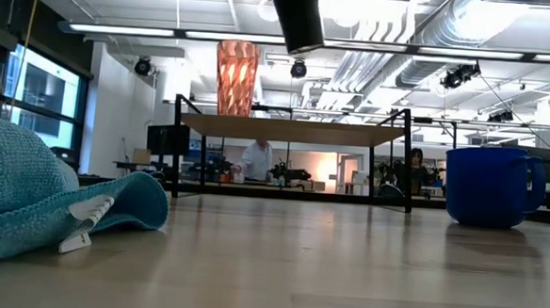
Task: Stack small to large cups/mugs on shelf
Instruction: Put the black cup on the shelf
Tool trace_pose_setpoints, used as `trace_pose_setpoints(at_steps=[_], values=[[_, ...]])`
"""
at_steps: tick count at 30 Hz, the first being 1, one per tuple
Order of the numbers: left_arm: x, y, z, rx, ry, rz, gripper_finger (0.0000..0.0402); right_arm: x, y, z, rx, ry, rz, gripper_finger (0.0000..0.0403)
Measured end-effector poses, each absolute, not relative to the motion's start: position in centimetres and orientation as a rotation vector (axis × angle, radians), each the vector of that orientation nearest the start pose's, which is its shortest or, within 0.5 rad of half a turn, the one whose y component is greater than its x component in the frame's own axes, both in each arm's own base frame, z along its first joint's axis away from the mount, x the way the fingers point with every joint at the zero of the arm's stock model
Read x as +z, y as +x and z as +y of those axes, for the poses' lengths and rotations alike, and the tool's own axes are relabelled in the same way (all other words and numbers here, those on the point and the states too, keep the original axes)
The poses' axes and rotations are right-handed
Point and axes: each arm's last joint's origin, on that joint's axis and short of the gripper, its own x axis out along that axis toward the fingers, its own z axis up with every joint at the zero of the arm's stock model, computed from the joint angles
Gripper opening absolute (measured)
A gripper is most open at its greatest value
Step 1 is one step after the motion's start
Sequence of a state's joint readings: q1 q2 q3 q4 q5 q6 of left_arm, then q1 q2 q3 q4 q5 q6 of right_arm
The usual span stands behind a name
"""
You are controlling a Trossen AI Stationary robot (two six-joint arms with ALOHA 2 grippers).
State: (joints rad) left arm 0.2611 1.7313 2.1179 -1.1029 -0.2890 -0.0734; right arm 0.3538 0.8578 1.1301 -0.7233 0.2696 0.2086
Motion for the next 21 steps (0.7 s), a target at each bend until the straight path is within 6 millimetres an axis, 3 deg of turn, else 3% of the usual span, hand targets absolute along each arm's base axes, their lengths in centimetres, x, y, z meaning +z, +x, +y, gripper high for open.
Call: trace_pose_setpoints(at_steps=[4,14,21], values=[[46.0,31.5,11.7,0.604,0.004,0.69,0.0,38.6,14.9,4.5,-0.035,0.065,0.416,0.0103],[46.5,30.5,16.7,0.634,0.056,0.63,0.0,38.5,15.3,4.2,-0.19,0.045,0.39,0.0103],[44.7,31.0,20.1,0.61,0.004,0.652,0.0,38.4,15.5,4.2,-0.219,0.065,0.391,0.0103]])
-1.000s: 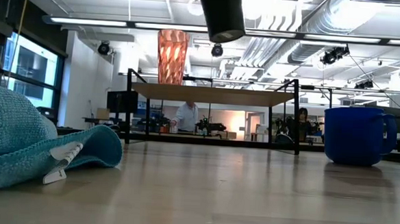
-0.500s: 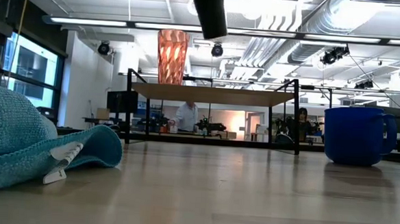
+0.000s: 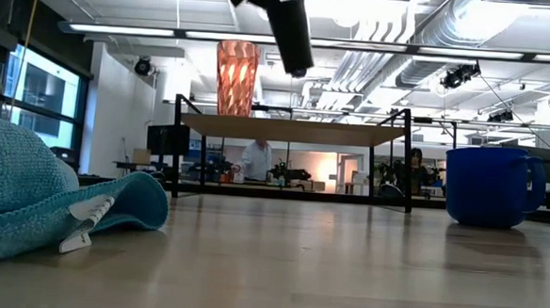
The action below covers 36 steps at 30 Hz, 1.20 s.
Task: Stack small to large cups/mugs on shelf
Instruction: Put the black cup on the shelf
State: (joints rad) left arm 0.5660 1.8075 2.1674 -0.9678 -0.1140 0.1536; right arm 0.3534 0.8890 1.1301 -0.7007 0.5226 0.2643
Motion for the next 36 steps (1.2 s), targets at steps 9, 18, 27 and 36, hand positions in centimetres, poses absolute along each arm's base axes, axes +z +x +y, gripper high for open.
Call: trace_pose_setpoints(at_steps=[9,18,27,36], values=[[42.9,33.0,21.2,0.573,0.019,0.672,0.0,38.2,15.7,4.2,-0.226,0.07,0.409,0.0103],[42.0,33.1,21.6,0.6,0.011,0.732,0.0,38.1,15.6,4.2,-0.229,0.055,0.417,0.0103],[41.6,33.2,21.2,0.589,0.009,0.762,0.0,38.1,15.6,4.2,-0.237,0.035,0.417,0.0103],[41.4,34.3,18.9,0.607,0.072,0.821,0.0,38.1,15.6,4.1,-0.244,0.031,0.421,0.0103]])
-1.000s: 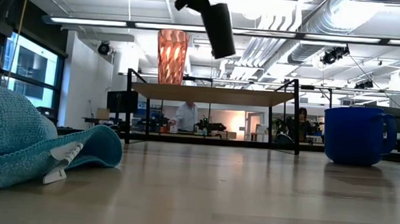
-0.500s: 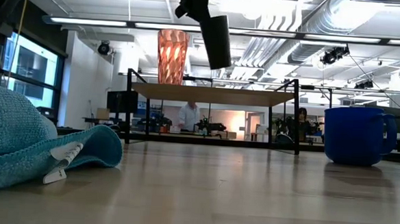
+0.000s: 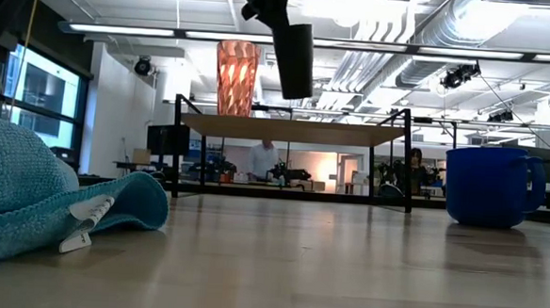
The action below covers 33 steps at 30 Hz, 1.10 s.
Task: Stack small to large cups/mugs on shelf
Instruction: Put the black cup on the shelf
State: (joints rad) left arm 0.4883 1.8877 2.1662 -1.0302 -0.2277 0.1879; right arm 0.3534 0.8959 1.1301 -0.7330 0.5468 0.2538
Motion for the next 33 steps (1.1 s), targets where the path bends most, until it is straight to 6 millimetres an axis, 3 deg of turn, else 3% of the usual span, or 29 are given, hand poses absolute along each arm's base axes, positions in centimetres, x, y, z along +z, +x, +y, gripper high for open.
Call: trace_pose_setpoints(at_steps=[11,22,33], values=[[40.5,34.5,17.9,0.622,0.01,0.892,0.0,37.8,15.4,4.1,-0.26,0.071,0.445,0.0103],[40.2,34.6,17.3,0.506,-0.148,0.876,0.0,37.8,15.4,4.1,-0.261,0.073,0.448,0.0103],[40.1,35.7,14.6,0.441,-0.16,0.886,0.0,37.7,15.4,4.2,-0.237,0.077,0.46,0.0103]])
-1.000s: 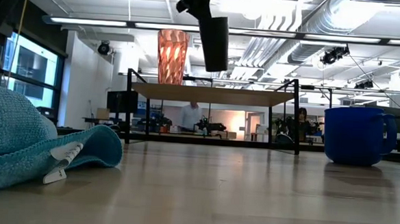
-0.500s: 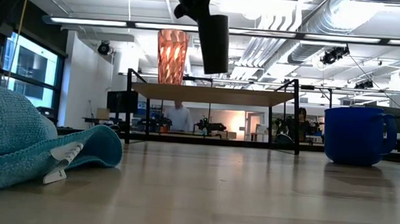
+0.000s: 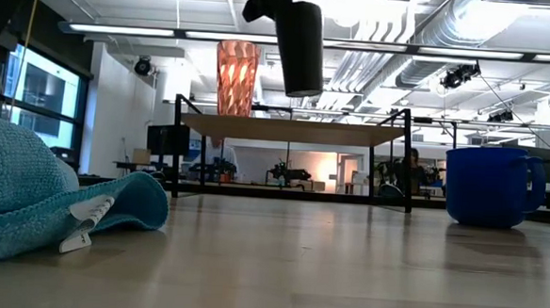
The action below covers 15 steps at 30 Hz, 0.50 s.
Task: Stack small to large cups/mugs on shelf
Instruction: Put the black cup on the shelf
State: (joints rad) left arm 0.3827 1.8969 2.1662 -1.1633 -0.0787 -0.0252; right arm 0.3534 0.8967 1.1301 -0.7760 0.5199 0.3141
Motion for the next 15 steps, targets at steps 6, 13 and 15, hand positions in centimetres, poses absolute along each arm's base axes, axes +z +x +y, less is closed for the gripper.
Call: trace_pose_setpoints(at_steps=[6,13,15], values=[[40.2,34.9,16.5,0.538,-0.162,0.871,0.0,37.7,15.4,4.2,-0.236,0.077,0.462,0.0103],[40.1,34.8,17.3,0.568,-0.173,0.865,0.0,37.7,15.4,4.2,-0.228,0.078,0.465,0.0103],[39.9,34.9,17.4,0.574,-0.172,0.873,0.0,37.6,15.4,4.2,-0.222,0.081,0.467,0.0103]])
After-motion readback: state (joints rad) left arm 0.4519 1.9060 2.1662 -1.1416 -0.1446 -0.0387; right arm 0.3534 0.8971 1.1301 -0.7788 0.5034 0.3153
